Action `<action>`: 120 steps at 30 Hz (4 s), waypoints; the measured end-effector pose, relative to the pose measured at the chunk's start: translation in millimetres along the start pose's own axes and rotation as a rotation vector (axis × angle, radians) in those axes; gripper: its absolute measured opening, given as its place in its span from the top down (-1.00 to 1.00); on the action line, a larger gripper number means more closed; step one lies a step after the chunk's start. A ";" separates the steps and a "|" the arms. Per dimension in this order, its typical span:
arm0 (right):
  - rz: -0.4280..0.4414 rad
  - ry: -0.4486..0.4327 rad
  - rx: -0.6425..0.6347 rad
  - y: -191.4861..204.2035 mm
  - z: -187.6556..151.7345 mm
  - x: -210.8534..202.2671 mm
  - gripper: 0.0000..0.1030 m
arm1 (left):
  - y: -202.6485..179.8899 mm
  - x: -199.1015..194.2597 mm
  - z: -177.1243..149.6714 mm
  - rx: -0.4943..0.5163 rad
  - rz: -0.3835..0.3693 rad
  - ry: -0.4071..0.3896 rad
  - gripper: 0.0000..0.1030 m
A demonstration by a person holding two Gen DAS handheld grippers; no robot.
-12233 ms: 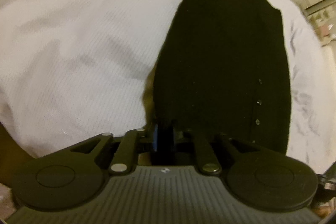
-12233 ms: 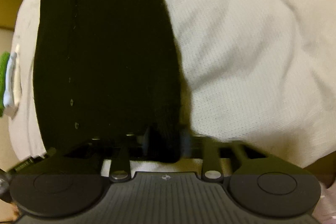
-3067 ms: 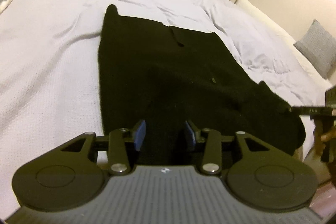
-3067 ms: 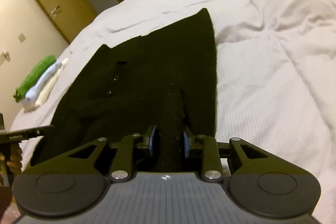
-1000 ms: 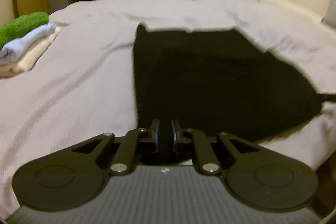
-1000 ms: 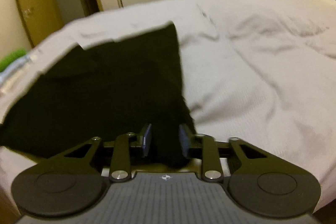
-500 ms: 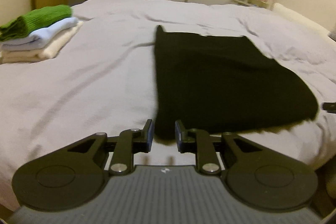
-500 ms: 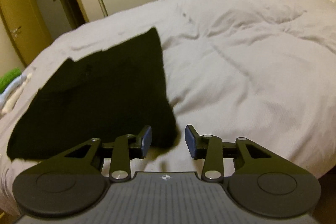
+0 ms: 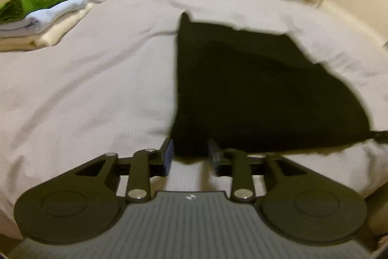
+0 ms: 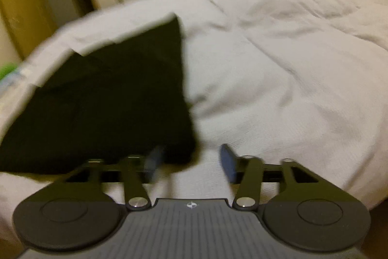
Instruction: Fold clothes
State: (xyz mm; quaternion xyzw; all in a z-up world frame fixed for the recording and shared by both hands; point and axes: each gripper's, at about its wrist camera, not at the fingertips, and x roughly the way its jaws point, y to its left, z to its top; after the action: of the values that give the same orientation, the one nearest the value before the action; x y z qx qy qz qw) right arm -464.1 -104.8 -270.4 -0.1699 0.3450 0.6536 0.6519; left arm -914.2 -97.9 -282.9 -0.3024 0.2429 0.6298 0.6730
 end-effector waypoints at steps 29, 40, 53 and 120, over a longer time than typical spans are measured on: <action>-0.062 -0.067 -0.614 71.2 -33.9 -4.6 -0.48 | -78.3 -28.2 -43.5 0.629 0.168 -0.070 0.23; -0.231 -0.141 -1.325 80.8 -77.7 49.8 -0.44 | -83.7 27.4 -79.4 1.356 0.312 -0.182 0.06; -0.227 -0.171 -1.532 71.4 -56.7 96.7 0.49 | -63.8 61.2 -53.7 1.477 0.175 -0.200 0.52; 0.416 0.246 0.017 -44.5 183.8 184.2 0.76 | 17.8 164.0 206.2 0.029 -0.358 0.116 0.87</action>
State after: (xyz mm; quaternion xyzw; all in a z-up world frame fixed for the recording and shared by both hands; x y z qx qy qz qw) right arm -396.2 150.2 -275.0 -0.1679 0.4548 0.7454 0.4576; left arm -928.4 164.4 -256.6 -0.3666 0.2326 0.4778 0.7637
